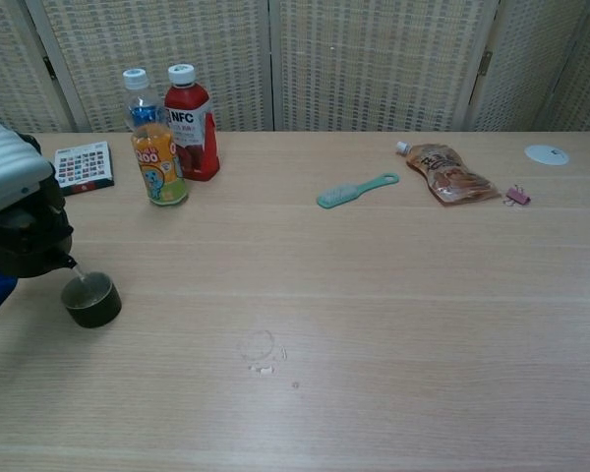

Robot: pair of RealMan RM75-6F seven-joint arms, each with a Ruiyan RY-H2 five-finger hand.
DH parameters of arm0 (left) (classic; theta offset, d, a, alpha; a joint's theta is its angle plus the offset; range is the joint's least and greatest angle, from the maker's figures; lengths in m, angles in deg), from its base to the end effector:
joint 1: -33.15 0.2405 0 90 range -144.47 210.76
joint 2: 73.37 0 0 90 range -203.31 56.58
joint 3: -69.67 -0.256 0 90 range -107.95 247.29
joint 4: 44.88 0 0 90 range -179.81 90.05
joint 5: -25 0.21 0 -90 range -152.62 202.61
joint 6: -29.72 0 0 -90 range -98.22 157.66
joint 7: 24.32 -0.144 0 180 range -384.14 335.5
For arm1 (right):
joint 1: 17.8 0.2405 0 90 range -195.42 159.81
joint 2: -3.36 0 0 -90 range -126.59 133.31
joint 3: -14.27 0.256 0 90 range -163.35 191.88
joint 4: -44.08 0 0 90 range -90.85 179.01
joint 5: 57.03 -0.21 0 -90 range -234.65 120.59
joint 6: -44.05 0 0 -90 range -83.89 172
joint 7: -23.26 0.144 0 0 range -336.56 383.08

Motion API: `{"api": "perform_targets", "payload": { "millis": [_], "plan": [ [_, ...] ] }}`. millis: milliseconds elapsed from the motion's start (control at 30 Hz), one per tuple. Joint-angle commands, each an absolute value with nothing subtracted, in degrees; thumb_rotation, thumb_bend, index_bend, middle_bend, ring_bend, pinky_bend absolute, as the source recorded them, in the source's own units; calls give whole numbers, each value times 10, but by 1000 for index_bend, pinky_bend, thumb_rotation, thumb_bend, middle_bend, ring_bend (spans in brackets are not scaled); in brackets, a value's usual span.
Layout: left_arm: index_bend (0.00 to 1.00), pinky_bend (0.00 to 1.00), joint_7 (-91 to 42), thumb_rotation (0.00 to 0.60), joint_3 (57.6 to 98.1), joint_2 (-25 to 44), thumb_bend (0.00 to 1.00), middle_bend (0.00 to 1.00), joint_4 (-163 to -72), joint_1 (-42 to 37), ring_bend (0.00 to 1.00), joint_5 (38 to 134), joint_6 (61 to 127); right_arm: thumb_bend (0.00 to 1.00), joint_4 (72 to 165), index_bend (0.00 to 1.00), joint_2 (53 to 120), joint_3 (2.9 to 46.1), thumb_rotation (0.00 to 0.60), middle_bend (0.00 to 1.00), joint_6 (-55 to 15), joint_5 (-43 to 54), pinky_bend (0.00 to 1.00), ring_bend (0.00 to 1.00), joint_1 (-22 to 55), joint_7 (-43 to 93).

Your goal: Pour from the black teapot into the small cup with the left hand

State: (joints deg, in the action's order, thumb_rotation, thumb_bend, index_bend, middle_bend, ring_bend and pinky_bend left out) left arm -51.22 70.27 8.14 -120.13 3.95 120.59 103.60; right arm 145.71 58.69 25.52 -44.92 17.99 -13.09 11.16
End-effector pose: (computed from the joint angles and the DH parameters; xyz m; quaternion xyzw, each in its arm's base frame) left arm -0.2277 0.2879 0.0447 -0.7970 -0.0767 -0.3296 0.5003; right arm -0.2945 -0.2034 0.2308 0.5314 -0.3119 0.3577 0.7017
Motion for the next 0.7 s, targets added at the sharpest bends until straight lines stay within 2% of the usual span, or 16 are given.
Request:
{"api": "perform_targets", "payload": {
  "millis": [33,700],
  "plan": [
    [1000,442,-514,522,702,81,425,1000,-1197,39,1000,1208,1036,161,1457,320,587,255,600,221,-449,180,168,196,-131,111],
    [1000,442,-533,522,697,78,427,1000,-1186,40,1000,1221,1037,161,1460,320,586,255,600,221,-450,180,168,196,-131,109]
  ]
}}
